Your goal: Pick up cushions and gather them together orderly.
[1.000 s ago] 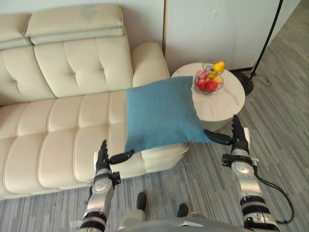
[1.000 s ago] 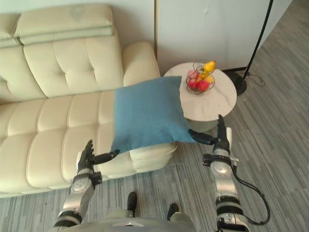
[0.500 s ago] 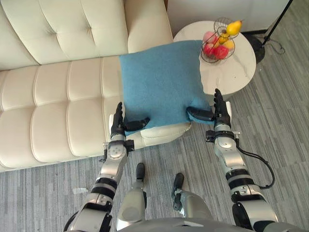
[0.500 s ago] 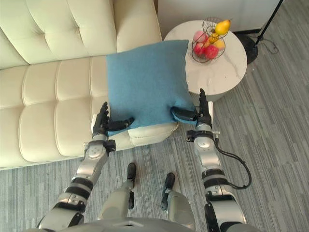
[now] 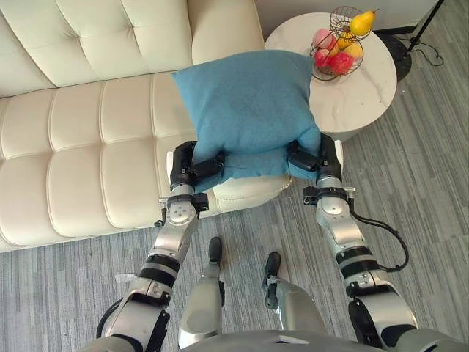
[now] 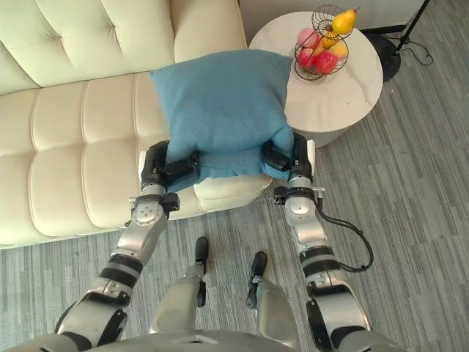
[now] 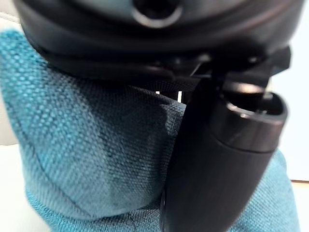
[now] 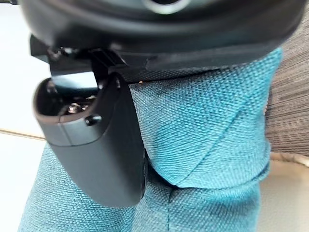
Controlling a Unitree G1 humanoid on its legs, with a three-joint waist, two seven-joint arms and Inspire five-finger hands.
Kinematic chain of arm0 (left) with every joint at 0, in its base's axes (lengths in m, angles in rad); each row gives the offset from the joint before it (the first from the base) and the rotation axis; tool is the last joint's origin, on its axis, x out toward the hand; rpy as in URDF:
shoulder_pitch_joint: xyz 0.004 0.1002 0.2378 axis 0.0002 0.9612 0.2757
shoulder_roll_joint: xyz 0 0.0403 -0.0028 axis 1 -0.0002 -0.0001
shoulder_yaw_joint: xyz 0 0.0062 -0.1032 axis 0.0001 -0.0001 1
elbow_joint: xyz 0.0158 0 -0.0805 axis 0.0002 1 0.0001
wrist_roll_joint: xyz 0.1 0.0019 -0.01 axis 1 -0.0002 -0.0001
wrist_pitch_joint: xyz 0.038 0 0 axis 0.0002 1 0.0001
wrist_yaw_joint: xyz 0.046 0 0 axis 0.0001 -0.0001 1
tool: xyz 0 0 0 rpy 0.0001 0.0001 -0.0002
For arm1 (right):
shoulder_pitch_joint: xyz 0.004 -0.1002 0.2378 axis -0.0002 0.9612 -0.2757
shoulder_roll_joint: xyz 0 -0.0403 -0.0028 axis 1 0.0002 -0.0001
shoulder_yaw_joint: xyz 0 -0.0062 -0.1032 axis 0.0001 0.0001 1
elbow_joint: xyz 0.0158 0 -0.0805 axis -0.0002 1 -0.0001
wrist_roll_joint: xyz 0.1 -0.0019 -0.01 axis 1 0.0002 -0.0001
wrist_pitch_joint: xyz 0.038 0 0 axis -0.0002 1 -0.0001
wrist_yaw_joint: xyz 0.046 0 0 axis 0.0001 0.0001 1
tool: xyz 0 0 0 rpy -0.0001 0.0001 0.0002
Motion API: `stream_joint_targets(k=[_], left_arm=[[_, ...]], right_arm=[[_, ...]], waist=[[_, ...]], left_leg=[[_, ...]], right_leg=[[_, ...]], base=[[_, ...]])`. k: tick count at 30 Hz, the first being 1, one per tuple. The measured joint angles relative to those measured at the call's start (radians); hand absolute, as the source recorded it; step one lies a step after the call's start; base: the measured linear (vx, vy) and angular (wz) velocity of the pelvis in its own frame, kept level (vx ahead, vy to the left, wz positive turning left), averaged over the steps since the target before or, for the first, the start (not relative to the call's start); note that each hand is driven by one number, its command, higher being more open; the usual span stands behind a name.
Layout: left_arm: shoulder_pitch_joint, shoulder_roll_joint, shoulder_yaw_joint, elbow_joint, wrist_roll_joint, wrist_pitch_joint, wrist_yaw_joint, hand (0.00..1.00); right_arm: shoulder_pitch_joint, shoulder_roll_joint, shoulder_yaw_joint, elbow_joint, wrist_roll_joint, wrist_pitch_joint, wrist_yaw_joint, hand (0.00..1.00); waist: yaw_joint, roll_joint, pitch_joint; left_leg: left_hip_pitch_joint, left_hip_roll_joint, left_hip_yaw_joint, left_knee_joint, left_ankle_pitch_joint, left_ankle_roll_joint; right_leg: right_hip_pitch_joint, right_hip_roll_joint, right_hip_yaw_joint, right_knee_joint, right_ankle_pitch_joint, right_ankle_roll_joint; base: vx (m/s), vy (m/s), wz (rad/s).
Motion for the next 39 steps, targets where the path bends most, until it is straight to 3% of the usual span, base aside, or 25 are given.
stream_joint_targets(k=[6,8,14,19,23,27,30,31,34,35,36,37,39], left_arm=[[0.205,-0.044,-0.037,-0.123,0.000,0.005,-0.056,0.00],[0.311,-0.064,-0.038,-0.189,0.002,0.009,-0.072,0.00],[0.472,-0.086,-0.048,-0.303,0.008,0.009,-0.091,0.00],[0.556,-0.085,-0.050,-0.354,0.010,0.009,-0.097,0.00],[0.574,-0.084,-0.051,-0.364,0.010,0.009,-0.096,0.00],[0.569,-0.083,-0.083,-0.370,0.012,0.008,-0.084,0.00],[0.565,-0.081,-0.106,-0.369,0.012,0.008,-0.066,0.00],[0.559,-0.076,-0.130,-0.368,0.012,0.008,-0.054,0.00],[0.551,-0.074,-0.173,-0.354,0.011,0.008,-0.045,0.00],[0.546,-0.074,-0.191,-0.343,0.010,0.007,-0.037,0.00],[0.535,-0.076,-0.206,-0.331,0.010,0.007,-0.033,0.00],[0.511,-0.074,-0.220,-0.313,0.010,0.007,-0.033,0.00],[0.457,-0.046,-0.226,-0.291,0.011,0.006,-0.032,0.00]], right_arm=[[0.209,0.024,-0.037,-0.141,-0.043,0.000,0.033,0.00],[0.327,0.048,-0.037,-0.226,-0.054,0.000,0.042,0.00],[0.496,0.085,-0.033,-0.382,-0.089,0.000,0.061,0.00],[0.571,0.091,-0.008,-0.443,-0.135,-0.001,0.063,0.00],[0.577,0.086,0.008,-0.453,-0.178,-0.001,0.053,0.00],[0.575,0.054,0.011,-0.452,-0.197,-0.002,0.012,0.00],[0.563,0.024,0.013,-0.434,-0.210,-0.006,-0.007,0.00],[0.526,0.001,0.012,-0.381,-0.215,-0.011,-0.023,0.00],[0.505,-0.019,0.005,-0.326,-0.215,-0.011,-0.049,0.00],[0.506,-0.028,0.002,-0.317,-0.215,-0.011,-0.056,0.00],[0.507,-0.039,-0.005,-0.315,-0.215,-0.011,-0.063,0.00],[0.506,-0.037,-0.022,-0.312,-0.215,-0.011,-0.065,0.00],[0.502,0.010,-0.044,-0.293,-0.215,-0.011,-0.068,0.00]], waist=[[-0.010,0.023,-0.034],[-0.015,0.034,-0.074],[-0.017,0.048,-0.146],[-0.014,0.042,-0.223],[-0.013,0.038,-0.241],[-0.010,0.041,-0.243],[-0.007,0.044,-0.246],[-0.009,0.047,-0.249],[-0.018,0.058,-0.256],[-0.029,0.072,-0.265],[-0.039,0.092,-0.279],[-0.041,0.102,-0.285],[-0.047,0.059,-0.277]], left_leg=[[0.068,-0.003,-0.002,-0.018,-0.002,-0.002],[0.096,0.001,-0.005,-0.018,-0.012,-0.012],[0.133,0.010,-0.004,-0.018,-0.021,-0.016],[0.147,0.011,-0.002,-0.018,-0.025,-0.016],[0.143,0.010,-0.029,0.003,-0.029,-0.020],[0.046,0.001,-0.131,0.091,-0.052,-0.026],[-0.021,0.055,0.019,0.150,-0.106,0.043],[-0.075,0.098,0.133,0.271,-0.161,0.067],[-0.089,0.190,0.272,0.437,-0.197,0.088],[-0.073,0.219,0.310,0.451,-0.197,0.087],[-0.052,0.230,0.325,0.426,-0.182,0.061],[-0.039,0.214,0.316,0.377,-0.193,-0.018],[-0.045,0.134,0.302,0.378,-0.203,0.009]], right_leg=[[0.075,0.000,-0.001,-0.022,-0.012,0.004],[0.114,0.006,-0.004,-0.042,-0.014,0.003],[0.152,0.014,-0.004,-0.044,-0.019,0.005],[0.167,0.015,-0.002,-0.046,-0.018,0.006],[0.195,0.015,-0.025,-0.049,-0.018,0.007],[0.190,0.014,-0.135,-0.024,-0.037,-0.001],[0.184,-0.006,-0.221,-0.027,-0.032,-0.012],[0.178,-0.028,-0.254,-0.022,-0.031,-0.013],[0.197,-0.060,-0.302,-0.021,-0.021,0.003],[0.210,-0.069,-0.321,-0.031,-0.012,0.018],[0.212,-0.075,-0.336,-0.035,-0.002,0.035],[0.211,-0.088,-0.343,-0.035,0.007,0.051],[0.215,-0.161,-0.348,-0.031,0.027,0.082]], base=[[0.03,-0.004,0.04],[0.00,0.000,0.00],[-0.03,0.003,-0.01],[-0.03,0.010,-0.01],[-0.06,0.000,0.18],[-0.08,-0.027,0.83],[-0.04,0.002,0.80],[-0.02,0.073,0.76],[0.03,0.154,0.54],[0.06,0.241,0.53],[0.09,0.360,0.56],[0.07,0.355,0.58],[0.05,0.356,0.52]])
